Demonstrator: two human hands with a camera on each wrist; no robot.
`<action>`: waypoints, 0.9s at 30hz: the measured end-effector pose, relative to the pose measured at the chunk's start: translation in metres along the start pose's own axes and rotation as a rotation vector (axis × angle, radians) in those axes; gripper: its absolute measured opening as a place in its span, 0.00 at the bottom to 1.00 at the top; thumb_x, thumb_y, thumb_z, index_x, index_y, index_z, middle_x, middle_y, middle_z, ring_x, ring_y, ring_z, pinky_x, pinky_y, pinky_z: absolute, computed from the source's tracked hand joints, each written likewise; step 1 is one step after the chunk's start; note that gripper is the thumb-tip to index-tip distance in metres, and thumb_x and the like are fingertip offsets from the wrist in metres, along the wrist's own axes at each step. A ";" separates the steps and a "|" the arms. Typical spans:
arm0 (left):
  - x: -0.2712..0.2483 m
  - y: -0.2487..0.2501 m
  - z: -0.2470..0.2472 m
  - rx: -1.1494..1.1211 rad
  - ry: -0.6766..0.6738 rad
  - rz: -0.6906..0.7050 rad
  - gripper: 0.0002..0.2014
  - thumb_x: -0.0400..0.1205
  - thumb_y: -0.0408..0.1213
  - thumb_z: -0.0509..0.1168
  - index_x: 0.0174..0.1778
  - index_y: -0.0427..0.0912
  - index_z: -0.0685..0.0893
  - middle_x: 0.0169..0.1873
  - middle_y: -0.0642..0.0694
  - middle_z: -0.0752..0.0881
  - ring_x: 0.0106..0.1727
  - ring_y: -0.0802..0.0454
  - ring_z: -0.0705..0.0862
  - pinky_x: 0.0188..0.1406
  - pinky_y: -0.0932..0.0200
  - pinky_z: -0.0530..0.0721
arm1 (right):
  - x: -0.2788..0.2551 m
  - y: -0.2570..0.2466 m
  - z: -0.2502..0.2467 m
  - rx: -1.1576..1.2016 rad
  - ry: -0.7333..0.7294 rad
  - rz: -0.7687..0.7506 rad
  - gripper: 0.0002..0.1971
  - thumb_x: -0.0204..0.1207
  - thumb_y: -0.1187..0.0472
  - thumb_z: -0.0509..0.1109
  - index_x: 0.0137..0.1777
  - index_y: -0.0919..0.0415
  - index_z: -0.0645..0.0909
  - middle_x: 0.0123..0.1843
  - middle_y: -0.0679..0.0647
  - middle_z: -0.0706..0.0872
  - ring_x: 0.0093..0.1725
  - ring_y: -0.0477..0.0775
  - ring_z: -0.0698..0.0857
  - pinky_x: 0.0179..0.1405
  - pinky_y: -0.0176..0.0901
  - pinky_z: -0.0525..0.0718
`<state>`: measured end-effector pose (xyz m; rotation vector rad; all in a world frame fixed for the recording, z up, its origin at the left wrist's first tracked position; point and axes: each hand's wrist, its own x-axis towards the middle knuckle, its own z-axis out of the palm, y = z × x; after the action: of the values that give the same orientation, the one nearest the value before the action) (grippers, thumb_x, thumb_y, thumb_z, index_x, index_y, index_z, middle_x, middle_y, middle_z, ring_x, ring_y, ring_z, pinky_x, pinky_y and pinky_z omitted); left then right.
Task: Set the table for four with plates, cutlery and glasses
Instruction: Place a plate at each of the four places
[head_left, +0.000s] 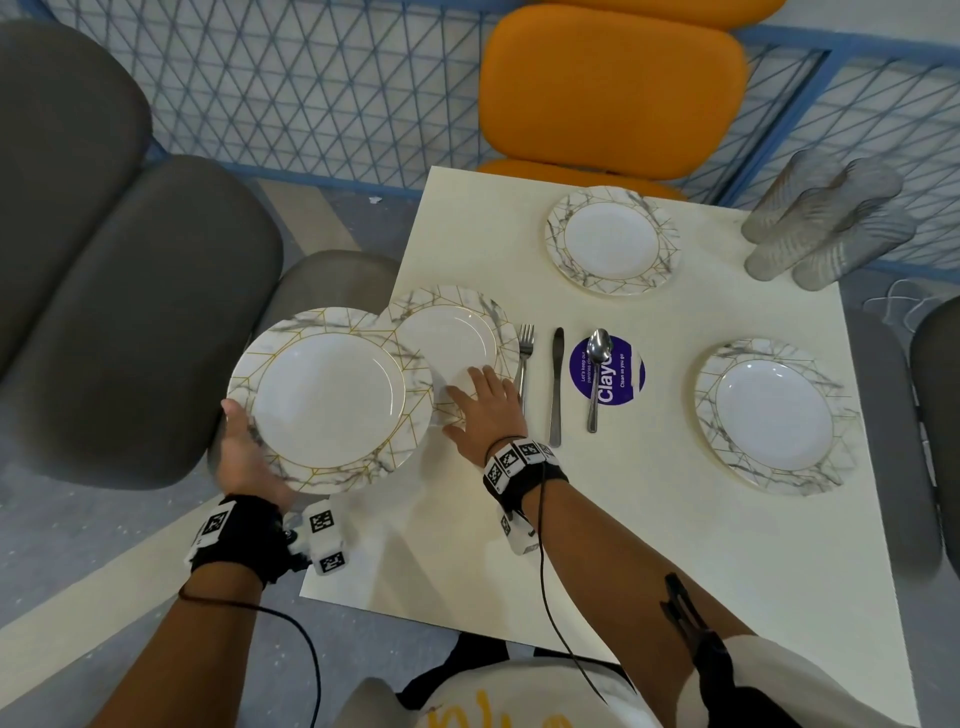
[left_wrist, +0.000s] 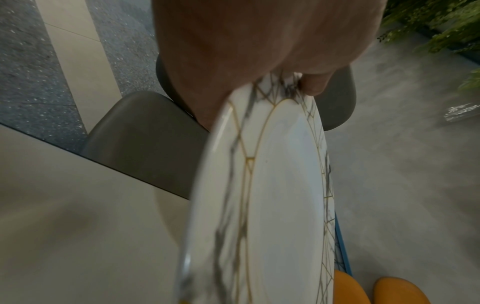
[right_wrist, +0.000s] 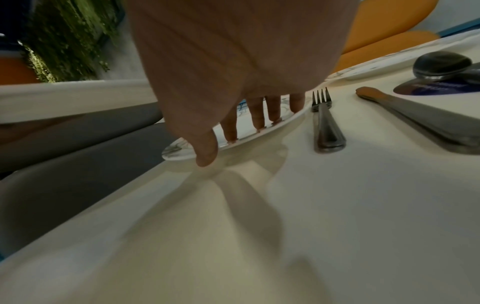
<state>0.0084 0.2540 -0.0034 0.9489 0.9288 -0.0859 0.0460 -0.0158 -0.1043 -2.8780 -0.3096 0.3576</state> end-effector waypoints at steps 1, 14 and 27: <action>0.001 0.000 -0.001 -0.007 -0.009 -0.007 0.30 0.85 0.71 0.53 0.75 0.60 0.83 0.65 0.48 0.89 0.65 0.37 0.86 0.66 0.29 0.83 | 0.000 -0.001 0.000 0.002 -0.003 0.007 0.33 0.79 0.38 0.66 0.82 0.47 0.68 0.88 0.59 0.57 0.88 0.65 0.52 0.86 0.65 0.51; 0.007 -0.009 0.009 0.065 -0.058 -0.025 0.34 0.79 0.74 0.61 0.72 0.57 0.87 0.68 0.44 0.90 0.70 0.32 0.86 0.67 0.19 0.79 | -0.008 0.008 -0.058 0.813 0.341 0.240 0.15 0.84 0.69 0.60 0.67 0.59 0.80 0.63 0.55 0.85 0.62 0.54 0.84 0.65 0.53 0.85; -0.049 -0.105 0.081 0.193 -0.202 -0.094 0.23 0.89 0.58 0.59 0.67 0.49 0.90 0.60 0.44 0.93 0.60 0.41 0.91 0.65 0.42 0.86 | -0.092 0.100 -0.087 0.907 0.267 0.340 0.19 0.83 0.62 0.71 0.73 0.58 0.80 0.51 0.54 0.83 0.46 0.49 0.82 0.50 0.37 0.83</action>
<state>-0.0166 0.1154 -0.0184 1.0537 0.7868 -0.3502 -0.0007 -0.1500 -0.0268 -2.0235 0.3231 0.1088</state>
